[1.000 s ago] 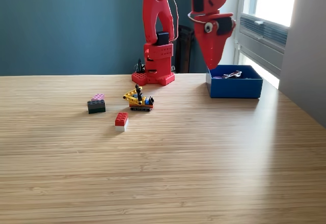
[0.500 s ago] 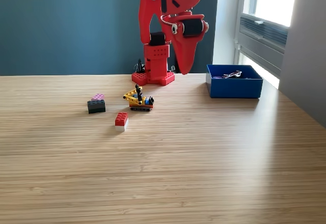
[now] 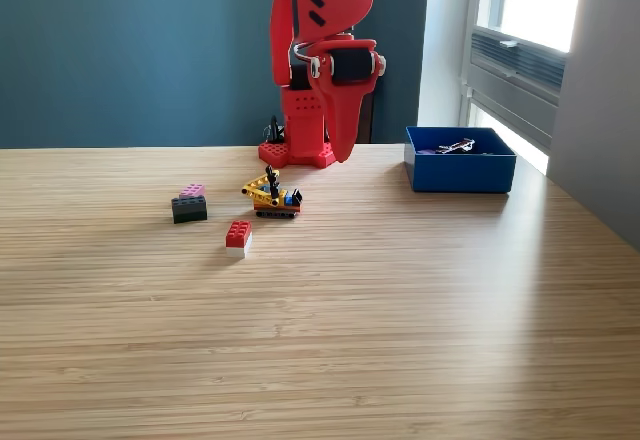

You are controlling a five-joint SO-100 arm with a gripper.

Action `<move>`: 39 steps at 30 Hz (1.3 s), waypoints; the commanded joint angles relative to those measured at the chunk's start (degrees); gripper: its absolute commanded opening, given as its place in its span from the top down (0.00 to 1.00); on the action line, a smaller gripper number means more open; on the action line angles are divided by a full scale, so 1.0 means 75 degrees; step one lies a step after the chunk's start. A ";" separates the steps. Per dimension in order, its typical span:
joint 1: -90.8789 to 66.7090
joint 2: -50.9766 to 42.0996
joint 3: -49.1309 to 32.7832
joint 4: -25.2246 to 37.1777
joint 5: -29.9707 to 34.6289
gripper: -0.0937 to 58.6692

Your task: Grasp a lego block and put it in the bin.

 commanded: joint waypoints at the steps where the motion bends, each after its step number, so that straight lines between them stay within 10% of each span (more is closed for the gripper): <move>1: 0.0621 0.0094 -0.0117 -0.0187 0.0023 1.00; 14: 0.2531 0.0094 0.0328 -0.0891 0.0375 1.00; 20: 0.2848 0.0094 0.0797 -0.1230 0.2238 0.96; 28: 0.2777 0.0059 0.0691 -0.1301 0.4969 0.64; 39: 0.2742 -0.0527 0.0328 -0.1418 0.7652 0.66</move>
